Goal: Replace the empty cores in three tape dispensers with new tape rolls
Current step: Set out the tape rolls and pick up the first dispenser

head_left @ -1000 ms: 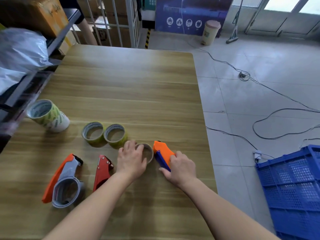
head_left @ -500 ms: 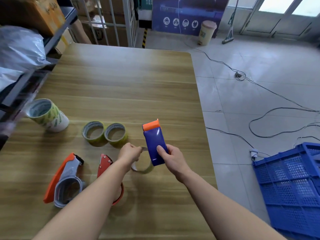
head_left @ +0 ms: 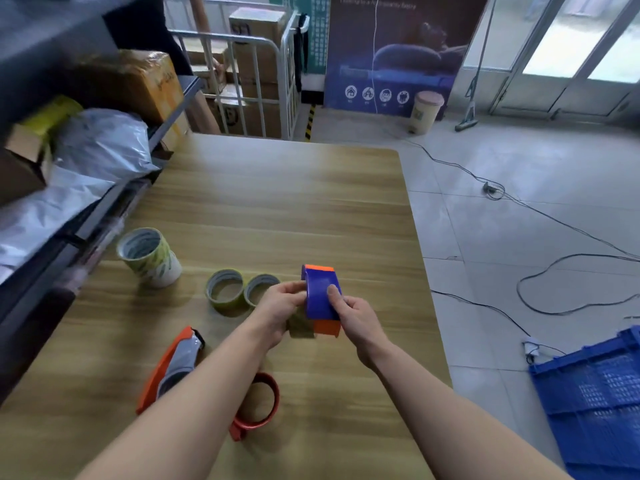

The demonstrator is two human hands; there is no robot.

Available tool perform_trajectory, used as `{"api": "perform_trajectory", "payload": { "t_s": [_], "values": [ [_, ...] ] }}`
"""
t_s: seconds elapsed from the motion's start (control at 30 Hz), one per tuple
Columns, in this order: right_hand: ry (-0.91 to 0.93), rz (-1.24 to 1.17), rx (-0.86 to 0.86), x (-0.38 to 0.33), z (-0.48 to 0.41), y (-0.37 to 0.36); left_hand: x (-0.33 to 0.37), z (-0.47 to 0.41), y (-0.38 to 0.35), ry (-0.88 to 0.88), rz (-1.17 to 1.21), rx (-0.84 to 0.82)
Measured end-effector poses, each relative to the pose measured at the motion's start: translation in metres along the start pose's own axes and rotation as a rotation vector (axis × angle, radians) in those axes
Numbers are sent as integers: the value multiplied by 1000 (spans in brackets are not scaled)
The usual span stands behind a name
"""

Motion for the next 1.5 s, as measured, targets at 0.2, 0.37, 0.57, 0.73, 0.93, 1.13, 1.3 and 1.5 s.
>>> {"api": "perform_trajectory", "payload": {
  "t_s": [0.2,0.37,0.57,0.73,0.93,1.13,1.3,1.5],
  "values": [
    [-87,-86,20,-19,3,-7,27,13,3,-76,-116,10],
    [-149,-168,-41,-15,4,-14,41,26,2,-147,-326,4],
    [-136,-263,-128,-16,6,-17,56,41,-12,-323,-754,-62],
    [-146,-287,-93,-21,3,-14,58,45,-8,-418,-966,-41],
    [-189,-392,-159,-23,3,-14,68,44,10,-427,-987,-40],
    [-159,-564,-181,-26,3,-24,80,47,17,-428,-1085,11],
    [-155,-575,-135,-32,4,-28,75,47,19,-438,-1084,-35],
    [-134,-566,-155,-35,7,-27,82,52,16,-584,-1221,119]
  ]
}}
Point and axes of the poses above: each hand's wrist, its own z-axis away from the middle knuckle, its own y-axis out of the back of the hand, x = y × z, the point moved 5 cm from there along -z, towards the middle knuckle, and after that the axes turned 7 degrees about -x, right-handed, at the moved point
